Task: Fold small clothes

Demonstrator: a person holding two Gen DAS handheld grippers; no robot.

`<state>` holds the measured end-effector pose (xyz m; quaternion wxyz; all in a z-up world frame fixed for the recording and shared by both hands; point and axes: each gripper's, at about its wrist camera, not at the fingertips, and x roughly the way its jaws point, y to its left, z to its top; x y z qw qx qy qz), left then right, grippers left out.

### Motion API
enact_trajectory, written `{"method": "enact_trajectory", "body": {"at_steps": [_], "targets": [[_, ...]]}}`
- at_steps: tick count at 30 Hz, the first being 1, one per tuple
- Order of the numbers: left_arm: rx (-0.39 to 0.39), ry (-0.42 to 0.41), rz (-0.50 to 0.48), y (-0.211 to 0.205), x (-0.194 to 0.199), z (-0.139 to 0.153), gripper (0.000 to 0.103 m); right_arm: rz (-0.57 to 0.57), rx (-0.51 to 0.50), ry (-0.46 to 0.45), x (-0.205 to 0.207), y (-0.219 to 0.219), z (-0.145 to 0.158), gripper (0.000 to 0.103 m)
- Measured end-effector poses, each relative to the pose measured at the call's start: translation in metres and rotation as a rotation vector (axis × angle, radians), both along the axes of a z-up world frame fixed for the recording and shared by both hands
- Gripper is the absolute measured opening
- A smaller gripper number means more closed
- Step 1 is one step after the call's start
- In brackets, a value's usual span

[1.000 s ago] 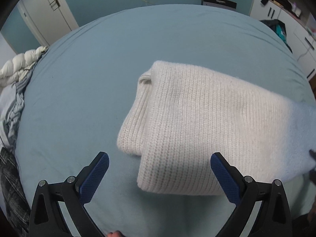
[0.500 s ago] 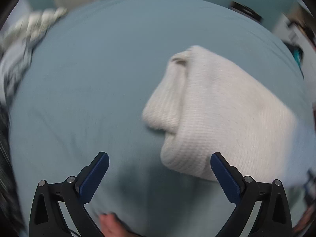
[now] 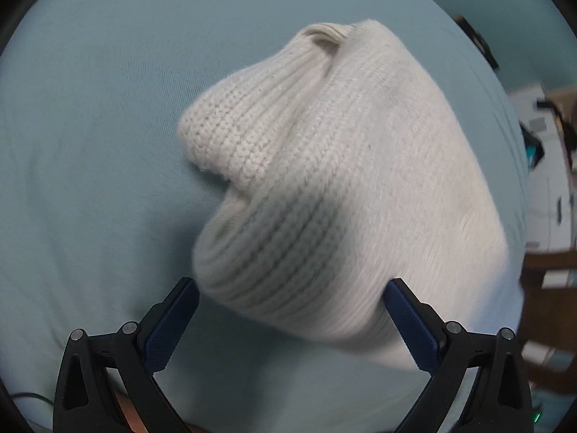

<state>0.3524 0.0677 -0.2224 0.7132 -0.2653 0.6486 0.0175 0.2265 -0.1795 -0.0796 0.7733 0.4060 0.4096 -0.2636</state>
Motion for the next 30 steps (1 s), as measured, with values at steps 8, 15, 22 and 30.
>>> {"method": "enact_trajectory", "body": {"at_steps": [8,15,22,30], "targets": [[-0.240,0.082,0.325,0.014,-0.024,-0.036,0.103,0.247,-0.260,-0.060,0.036,0.055,0.020,0.063],[-0.295,0.133,0.493,0.007,-0.025,-0.054,0.103,0.398,-0.277,-0.001,0.031,0.068,0.007,0.063],[-0.311,0.156,0.620,-0.008,-0.025,-0.065,0.103,0.425,-0.335,-0.037,0.031,0.072,0.016,0.063],[-0.466,0.112,0.605,0.003,-0.015,-0.069,0.061,0.418,-0.403,-0.038,0.047,0.070,0.017,0.063]]}}
